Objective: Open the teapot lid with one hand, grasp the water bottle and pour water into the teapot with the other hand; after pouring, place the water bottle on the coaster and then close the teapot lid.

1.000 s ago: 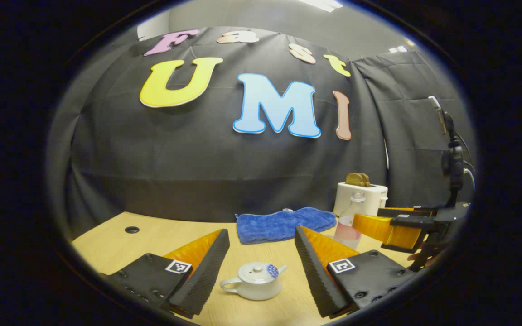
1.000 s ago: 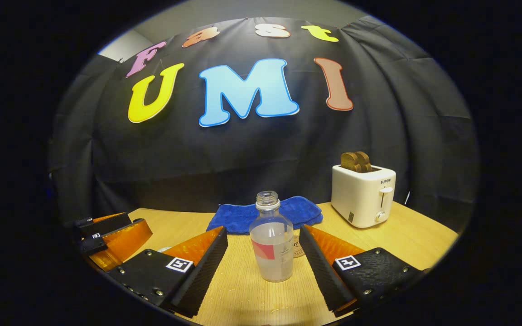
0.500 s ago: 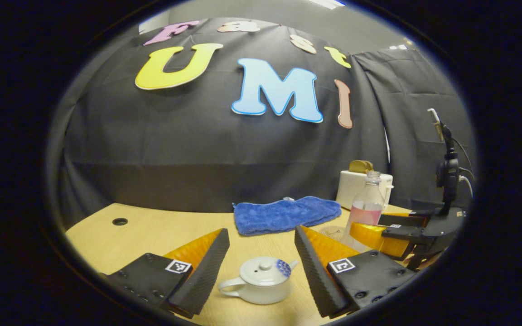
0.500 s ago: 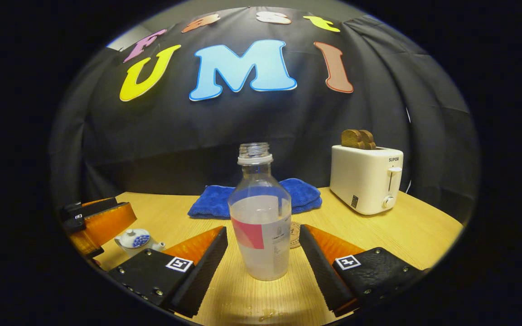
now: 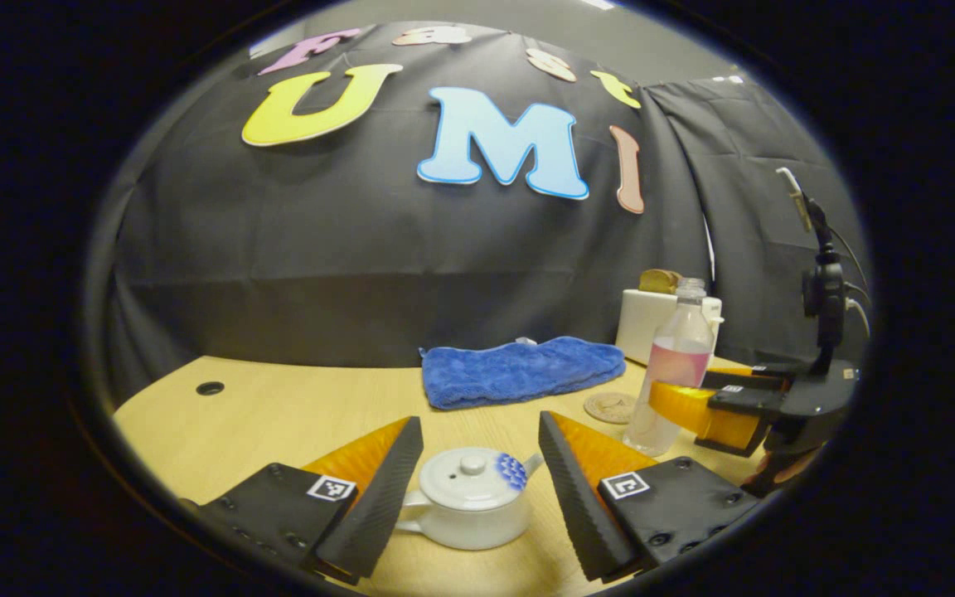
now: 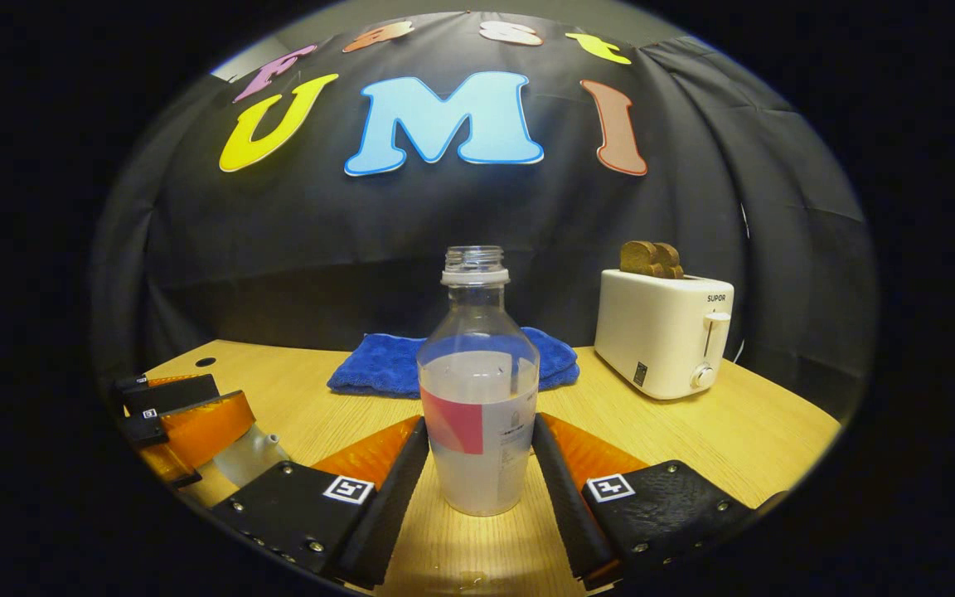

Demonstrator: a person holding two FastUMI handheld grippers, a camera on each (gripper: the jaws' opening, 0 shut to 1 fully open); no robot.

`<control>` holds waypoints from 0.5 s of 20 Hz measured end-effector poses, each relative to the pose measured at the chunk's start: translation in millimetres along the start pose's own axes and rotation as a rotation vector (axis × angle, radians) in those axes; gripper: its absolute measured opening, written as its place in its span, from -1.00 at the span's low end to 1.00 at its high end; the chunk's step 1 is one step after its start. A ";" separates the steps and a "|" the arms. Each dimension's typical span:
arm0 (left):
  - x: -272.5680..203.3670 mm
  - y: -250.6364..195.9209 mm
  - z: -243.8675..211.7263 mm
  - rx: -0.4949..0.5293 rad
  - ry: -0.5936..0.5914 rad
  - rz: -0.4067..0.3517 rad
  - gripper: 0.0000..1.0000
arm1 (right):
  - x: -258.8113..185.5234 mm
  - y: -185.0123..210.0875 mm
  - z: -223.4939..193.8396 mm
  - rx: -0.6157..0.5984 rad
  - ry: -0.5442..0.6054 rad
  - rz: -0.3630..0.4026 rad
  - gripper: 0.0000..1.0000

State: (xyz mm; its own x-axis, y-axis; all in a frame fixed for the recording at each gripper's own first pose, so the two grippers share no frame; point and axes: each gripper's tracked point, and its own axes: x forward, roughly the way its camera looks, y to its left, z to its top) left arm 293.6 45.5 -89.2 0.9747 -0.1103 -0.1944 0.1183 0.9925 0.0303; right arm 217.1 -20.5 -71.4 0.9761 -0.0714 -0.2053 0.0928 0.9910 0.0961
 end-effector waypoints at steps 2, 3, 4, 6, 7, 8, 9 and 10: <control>0.0 -4.8 1.4 0.014 -0.004 -0.011 0.80 | -2.6 -4.5 -0.7 0.000 0.006 -0.017 0.53; 0.9 -10.2 -0.3 0.017 -0.008 -0.018 0.70 | -2.6 -5.4 0.1 -0.004 0.005 -0.019 0.53; 2.9 -14.1 -0.2 0.020 -0.009 -0.020 0.63 | -3.6 -5.0 0.1 -0.008 0.002 -0.020 0.53; 0.8 -10.3 0.4 0.048 -0.009 0.017 0.52 | -4.5 -4.0 -0.6 -0.018 0.002 -0.022 0.53; -0.3 -9.6 1.0 0.063 -0.004 0.028 0.28 | -4.5 -3.4 0.1 -0.020 0.002 -0.020 0.53; 0.1 -7.0 1.7 0.072 0.000 0.037 0.04 | -4.7 -3.0 -0.2 -0.017 0.002 -0.018 0.53; 0.8 -8.4 -1.7 0.072 0.000 0.040 -0.05 | -4.9 -2.6 0.1 -0.013 0.002 -0.016 0.53; 1.1 -8.3 -1.4 0.070 0.000 0.045 -0.14 | -4.6 -2.7 -0.5 -0.011 0.002 -0.015 0.53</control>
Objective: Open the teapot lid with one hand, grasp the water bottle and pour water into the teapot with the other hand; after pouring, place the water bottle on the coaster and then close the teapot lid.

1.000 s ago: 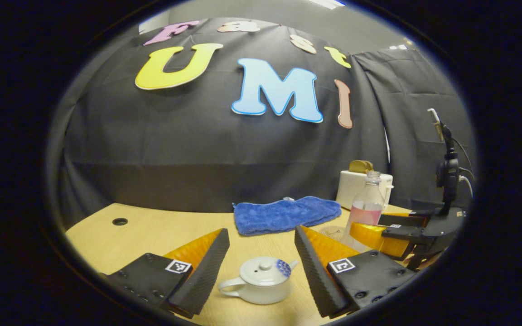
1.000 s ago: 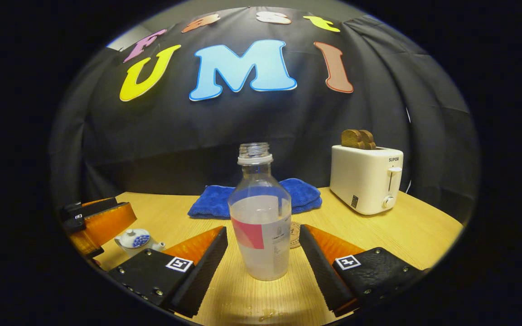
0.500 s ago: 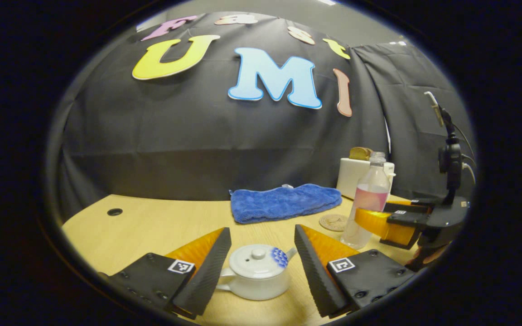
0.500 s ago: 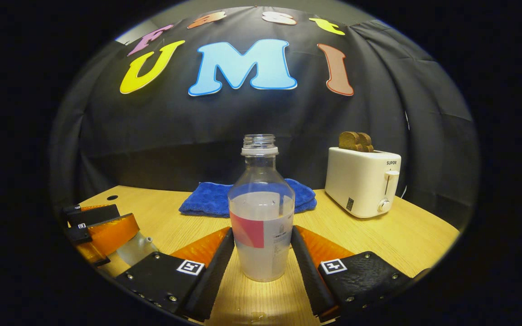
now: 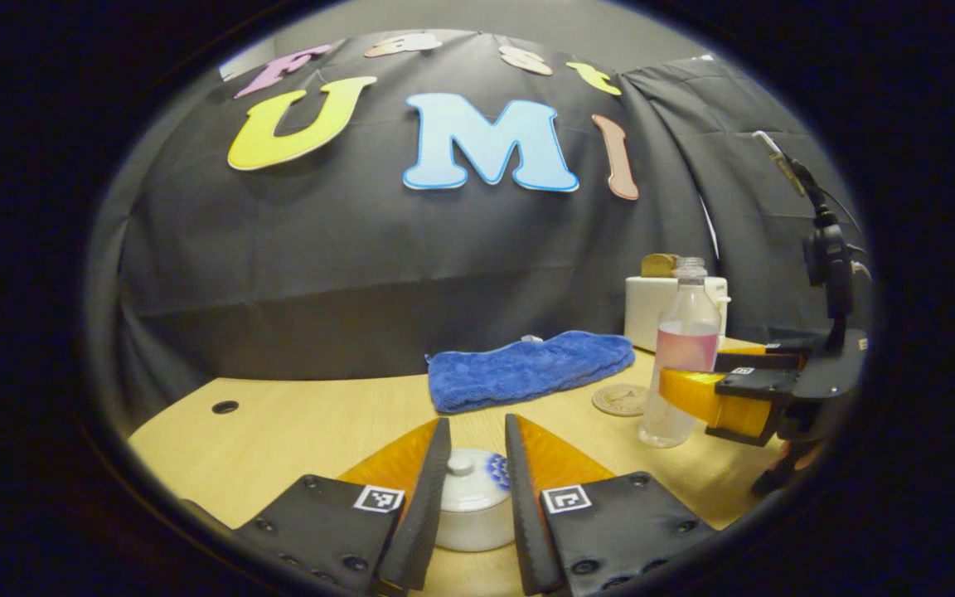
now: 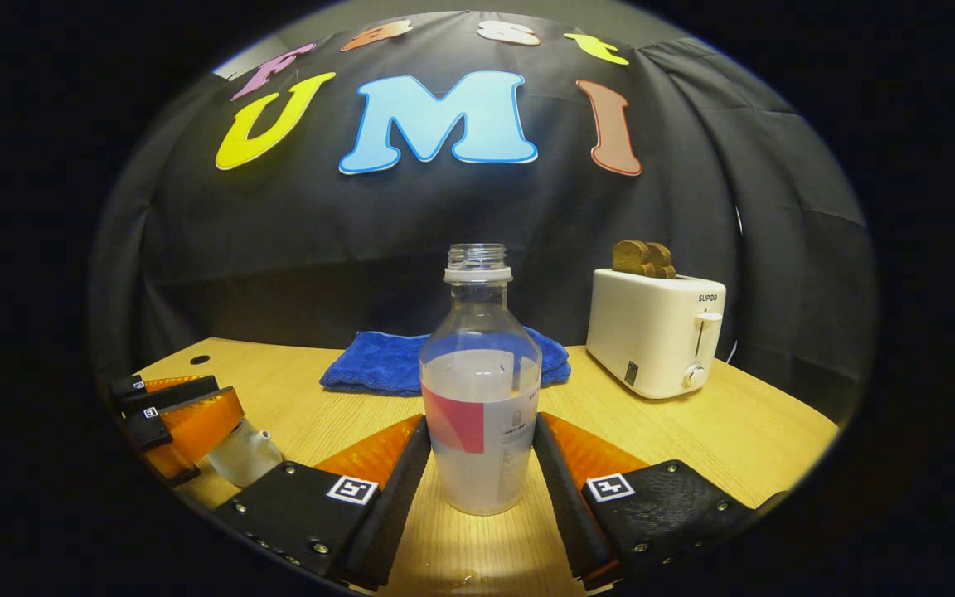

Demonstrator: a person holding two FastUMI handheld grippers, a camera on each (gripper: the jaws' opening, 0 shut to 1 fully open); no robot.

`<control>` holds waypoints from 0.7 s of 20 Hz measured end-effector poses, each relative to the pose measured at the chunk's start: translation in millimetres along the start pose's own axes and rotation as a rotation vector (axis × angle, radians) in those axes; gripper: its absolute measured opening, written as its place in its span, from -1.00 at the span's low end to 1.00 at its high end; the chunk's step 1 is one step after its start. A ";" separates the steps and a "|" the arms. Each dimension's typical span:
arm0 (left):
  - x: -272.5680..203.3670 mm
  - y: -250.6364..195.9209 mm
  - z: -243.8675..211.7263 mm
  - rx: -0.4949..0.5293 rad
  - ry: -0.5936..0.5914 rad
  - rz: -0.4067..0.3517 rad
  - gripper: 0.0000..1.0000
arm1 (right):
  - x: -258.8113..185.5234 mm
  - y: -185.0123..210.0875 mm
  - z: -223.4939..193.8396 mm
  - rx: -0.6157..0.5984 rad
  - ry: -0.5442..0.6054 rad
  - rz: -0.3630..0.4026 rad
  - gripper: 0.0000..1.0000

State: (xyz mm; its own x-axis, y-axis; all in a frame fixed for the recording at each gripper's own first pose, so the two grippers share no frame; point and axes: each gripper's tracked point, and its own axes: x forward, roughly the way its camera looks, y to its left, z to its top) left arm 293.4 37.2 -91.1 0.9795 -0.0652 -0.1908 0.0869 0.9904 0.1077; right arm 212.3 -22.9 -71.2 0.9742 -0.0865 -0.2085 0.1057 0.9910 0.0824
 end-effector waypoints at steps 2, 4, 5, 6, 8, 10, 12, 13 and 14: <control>-0.1 6.9 0.4 0.015 -0.002 0.040 -0.09 | 0.1 0.2 0.1 0.005 0.000 0.002 0.53; 0.8 10.1 2.2 0.016 -0.002 0.047 -0.65 | -0.4 0.4 0.4 0.005 0.001 0.003 0.53; 0.5 9.7 -0.1 0.015 -0.001 0.049 -0.50 | 0.2 0.5 0.8 0.003 0.000 0.004 0.53; 1.4 9.6 0.1 0.017 0.000 0.051 -0.50 | -0.7 0.4 0.0 0.001 0.000 0.003 0.53; 0.0 10.4 1.5 0.011 -0.004 0.050 -0.50 | -0.6 0.5 -0.3 -0.001 -0.001 0.003 0.53; 1.3 10.8 4.2 -0.026 -0.020 0.040 -0.68 | -0.4 0.4 0.3 -0.001 -0.002 0.003 0.53; 0.9 12.3 1.1 -0.029 -0.021 0.046 -0.71 | -0.9 0.7 0.1 -0.003 -0.002 0.003 0.53; 0.0 11.8 2.1 -0.034 -0.024 0.049 -0.74 | -1.2 0.6 1.3 -0.006 -0.003 0.002 0.53; -1.4 11.1 5.8 -0.042 -0.034 0.047 -0.68 | -1.0 0.1 0.3 -0.010 -0.003 -0.001 0.53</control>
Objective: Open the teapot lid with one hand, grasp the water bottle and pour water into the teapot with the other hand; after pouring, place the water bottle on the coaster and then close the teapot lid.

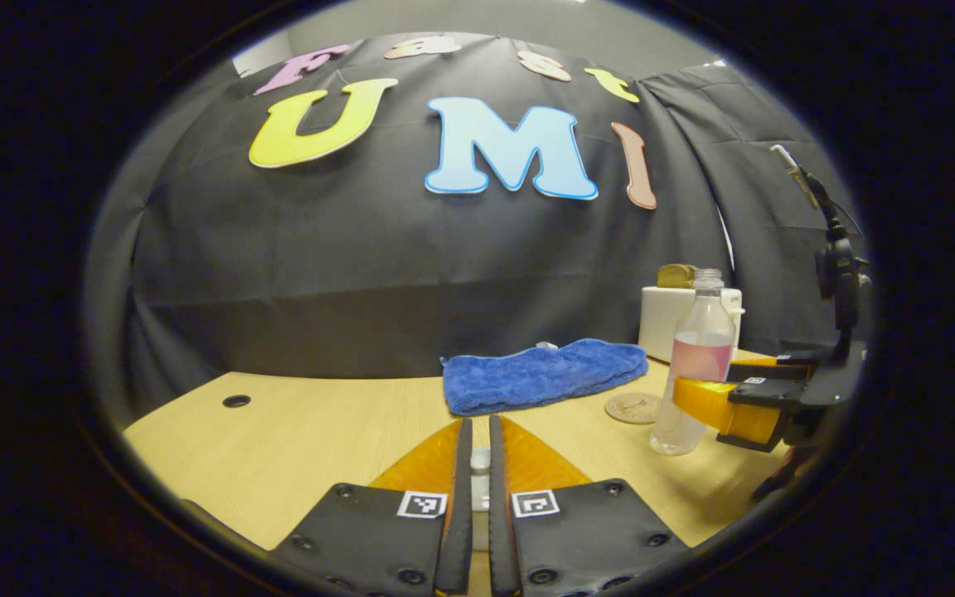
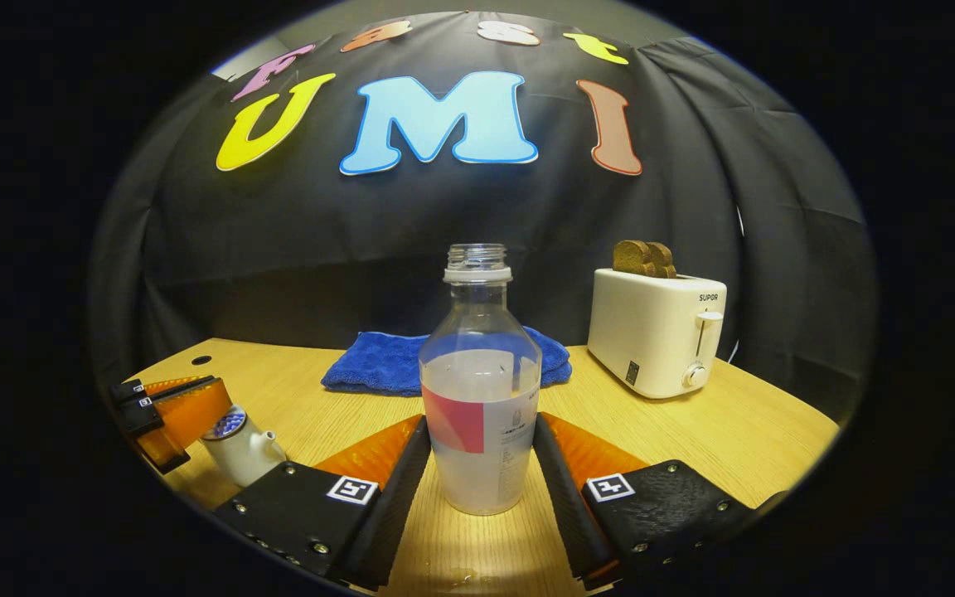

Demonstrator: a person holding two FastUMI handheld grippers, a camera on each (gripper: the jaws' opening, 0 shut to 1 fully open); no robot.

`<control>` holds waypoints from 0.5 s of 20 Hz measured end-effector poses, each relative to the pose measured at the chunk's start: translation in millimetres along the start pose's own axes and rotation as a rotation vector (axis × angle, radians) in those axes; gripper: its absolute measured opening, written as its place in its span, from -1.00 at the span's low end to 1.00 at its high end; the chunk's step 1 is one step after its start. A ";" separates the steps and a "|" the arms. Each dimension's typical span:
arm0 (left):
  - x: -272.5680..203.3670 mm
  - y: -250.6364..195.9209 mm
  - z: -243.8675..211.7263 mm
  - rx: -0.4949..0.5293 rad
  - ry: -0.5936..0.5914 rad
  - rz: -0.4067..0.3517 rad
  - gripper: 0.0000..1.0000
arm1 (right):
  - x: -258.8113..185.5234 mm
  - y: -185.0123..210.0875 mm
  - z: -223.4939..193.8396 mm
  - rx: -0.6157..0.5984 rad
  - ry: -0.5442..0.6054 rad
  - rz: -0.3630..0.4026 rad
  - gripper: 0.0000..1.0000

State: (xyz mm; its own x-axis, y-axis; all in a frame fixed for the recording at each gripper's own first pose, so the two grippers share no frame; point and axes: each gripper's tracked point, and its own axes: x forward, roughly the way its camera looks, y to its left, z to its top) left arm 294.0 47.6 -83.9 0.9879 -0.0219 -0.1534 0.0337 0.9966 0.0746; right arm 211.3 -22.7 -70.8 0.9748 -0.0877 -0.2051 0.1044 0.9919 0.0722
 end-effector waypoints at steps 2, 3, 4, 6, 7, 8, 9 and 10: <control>-4.1 3.3 10.0 -0.017 -0.030 0.002 -0.68 | -0.3 -1.6 1.0 -0.013 -0.003 -0.006 0.53; -7.0 5.4 15.2 -0.022 -0.045 0.006 -0.71 | 0.0 -1.5 1.7 -0.021 -0.006 -0.009 0.53; -9.3 9.1 20.4 -0.029 -0.060 0.010 -0.71 | -0.2 -1.4 1.9 -0.030 -0.009 -0.011 0.53; -14.8 15.2 28.9 -0.035 -0.083 0.017 -0.70 | -0.8 -0.1 1.9 -0.052 -0.012 -0.015 0.53; -18.4 22.4 27.3 -0.025 -0.079 0.034 -0.70 | -1.6 0.7 2.8 -0.069 -0.015 -0.018 0.53; -21.5 29.1 25.8 -0.017 -0.078 0.045 -0.70 | -2.1 1.8 3.0 -0.088 -0.018 -0.021 0.53; -26.3 35.8 23.7 -0.012 -0.079 0.054 -0.70 | -2.6 3.5 4.1 -0.105 -0.021 -0.022 0.53; -29.2 44.9 22.8 -0.006 -0.076 0.070 -0.72 | -2.5 6.5 3.5 -0.124 -0.025 -0.020 0.53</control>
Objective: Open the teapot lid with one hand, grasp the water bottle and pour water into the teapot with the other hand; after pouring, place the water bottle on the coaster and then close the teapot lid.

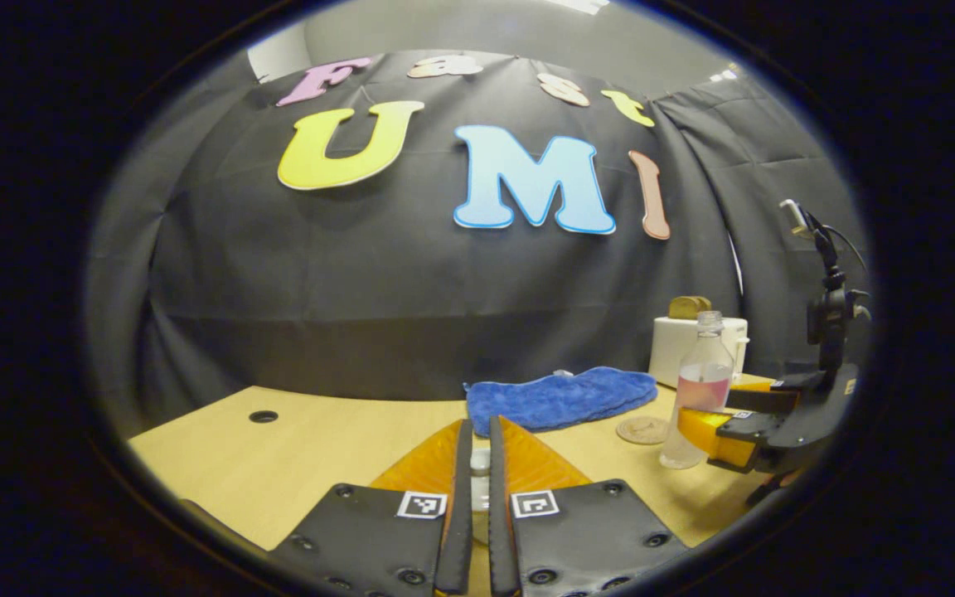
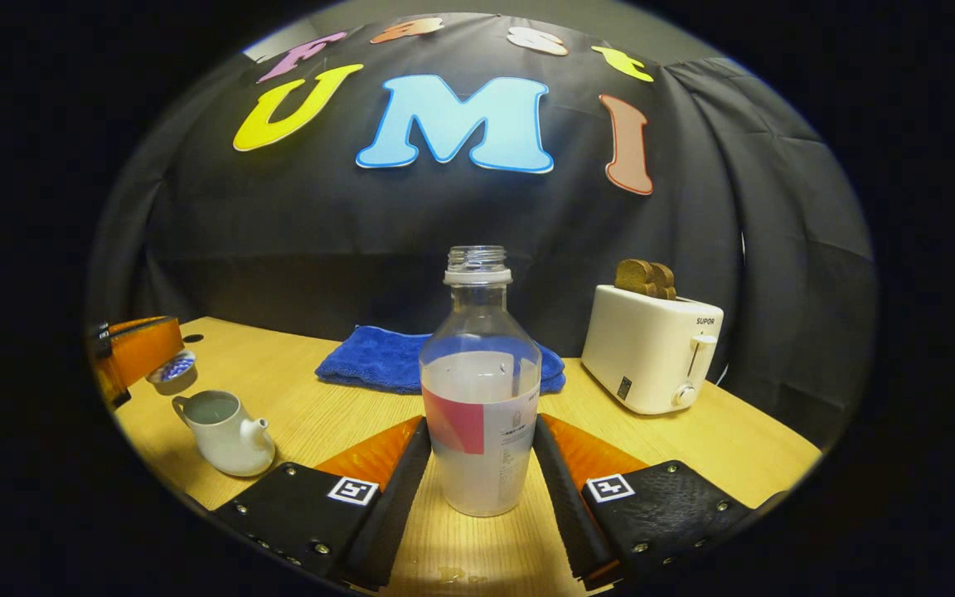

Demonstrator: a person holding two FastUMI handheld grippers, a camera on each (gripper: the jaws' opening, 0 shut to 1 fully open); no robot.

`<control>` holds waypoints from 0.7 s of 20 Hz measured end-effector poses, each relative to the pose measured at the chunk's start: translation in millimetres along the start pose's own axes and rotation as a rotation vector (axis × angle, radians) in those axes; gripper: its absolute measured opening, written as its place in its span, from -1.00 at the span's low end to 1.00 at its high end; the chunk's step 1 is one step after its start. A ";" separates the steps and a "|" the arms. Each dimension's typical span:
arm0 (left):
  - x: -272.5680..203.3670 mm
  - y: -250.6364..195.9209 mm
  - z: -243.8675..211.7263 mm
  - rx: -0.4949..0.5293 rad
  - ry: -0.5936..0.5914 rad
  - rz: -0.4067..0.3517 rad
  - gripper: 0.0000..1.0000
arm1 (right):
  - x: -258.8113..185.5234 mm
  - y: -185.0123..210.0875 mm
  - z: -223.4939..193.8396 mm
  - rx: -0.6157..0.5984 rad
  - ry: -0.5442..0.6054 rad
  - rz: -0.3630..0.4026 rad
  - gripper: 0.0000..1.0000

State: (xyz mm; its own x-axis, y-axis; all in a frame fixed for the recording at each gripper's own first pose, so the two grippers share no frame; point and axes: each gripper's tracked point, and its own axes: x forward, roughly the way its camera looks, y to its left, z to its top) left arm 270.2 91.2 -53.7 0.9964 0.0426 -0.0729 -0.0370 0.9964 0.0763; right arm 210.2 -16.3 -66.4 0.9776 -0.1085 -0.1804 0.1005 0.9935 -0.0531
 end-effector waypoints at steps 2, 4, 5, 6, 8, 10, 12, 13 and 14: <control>-5.9 17.9 -2.8 0.010 0.006 0.034 -0.71 | -1.4 6.1 1.3 -0.051 -0.011 0.001 0.53; -15.1 33.4 -2.2 0.002 0.006 0.056 -0.71 | -2.7 15.0 2.2 -0.110 -0.024 0.009 0.53; -19.5 39.1 -3.4 0.003 0.003 0.064 -0.70 | -3.6 20.0 3.1 -0.142 -0.031 0.012 0.53; -23.5 46.7 -3.3 0.013 0.005 0.077 -0.72 | -4.6 25.2 2.6 -0.177 -0.037 0.016 0.53; -30.2 59.7 -6.8 0.022 0.004 0.081 -0.70 | -6.9 36.6 4.0 -0.253 -0.050 0.023 0.53; -30.9 64.9 -5.5 0.005 -0.009 0.070 -0.70 | -9.6 47.6 2.8 -0.357 -0.065 0.020 0.53; -27.2 70.3 -13.0 0.003 -0.001 0.077 -0.70 | -13.2 59.6 2.0 -0.480 -0.077 0.011 0.52; -28.2 70.3 -14.9 -0.001 0.003 0.069 -0.72 | -13.6 63.6 0.2 -0.536 -0.078 0.005 0.52; -27.1 70.6 -15.3 -0.009 0.005 0.071 -0.70 | -14.1 70.1 -1.7 -0.587 -0.078 0.004 0.52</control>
State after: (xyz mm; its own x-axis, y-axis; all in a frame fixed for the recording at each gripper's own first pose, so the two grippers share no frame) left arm 239.4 161.5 -61.5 0.9909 0.1135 -0.0726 -0.1082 0.9915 0.0727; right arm 203.2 54.8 -69.2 0.9907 -0.0797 -0.1102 -0.0009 0.8065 -0.5912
